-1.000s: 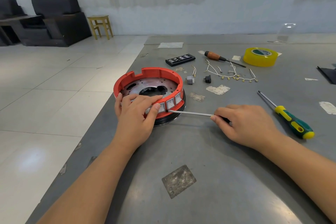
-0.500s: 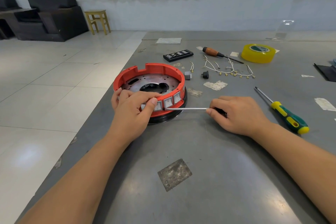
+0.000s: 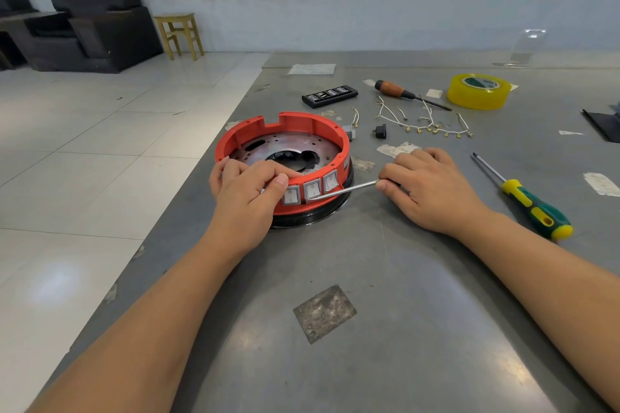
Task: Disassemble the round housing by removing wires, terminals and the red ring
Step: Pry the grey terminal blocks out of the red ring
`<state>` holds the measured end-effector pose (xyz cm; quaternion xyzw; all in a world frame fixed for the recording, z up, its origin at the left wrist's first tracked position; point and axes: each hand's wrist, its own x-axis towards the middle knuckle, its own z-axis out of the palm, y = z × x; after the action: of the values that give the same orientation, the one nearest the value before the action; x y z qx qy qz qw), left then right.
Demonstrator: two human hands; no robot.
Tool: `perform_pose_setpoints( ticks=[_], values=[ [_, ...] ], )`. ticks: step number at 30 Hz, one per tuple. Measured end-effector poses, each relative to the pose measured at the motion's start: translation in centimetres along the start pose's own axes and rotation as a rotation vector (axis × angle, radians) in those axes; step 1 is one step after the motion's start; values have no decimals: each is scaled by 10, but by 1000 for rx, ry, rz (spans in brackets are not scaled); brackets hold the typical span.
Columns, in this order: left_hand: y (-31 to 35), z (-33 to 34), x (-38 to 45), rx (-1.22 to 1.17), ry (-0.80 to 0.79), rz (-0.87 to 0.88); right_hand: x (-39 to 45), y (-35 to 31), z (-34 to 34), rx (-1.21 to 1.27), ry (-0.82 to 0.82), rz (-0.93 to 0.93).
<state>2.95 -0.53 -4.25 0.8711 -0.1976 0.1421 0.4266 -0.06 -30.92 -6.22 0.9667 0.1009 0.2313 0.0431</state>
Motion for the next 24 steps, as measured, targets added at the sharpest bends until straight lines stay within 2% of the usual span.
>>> perform_pose_setpoints(
  ticks=[7,14,19,24],
  values=[
    [0,1,1,-41,-21,-68,4,1,6,-18,59,4],
    [0,2,0,-23,-33,-61,8,3,13,47,-28,-15],
    [-1,-4,-4,-14,-38,53,2,-1,9,71,7,-18],
    [-12,-13,-3,79,-163,163,-6,-2,1,21,29,3]
  ],
)
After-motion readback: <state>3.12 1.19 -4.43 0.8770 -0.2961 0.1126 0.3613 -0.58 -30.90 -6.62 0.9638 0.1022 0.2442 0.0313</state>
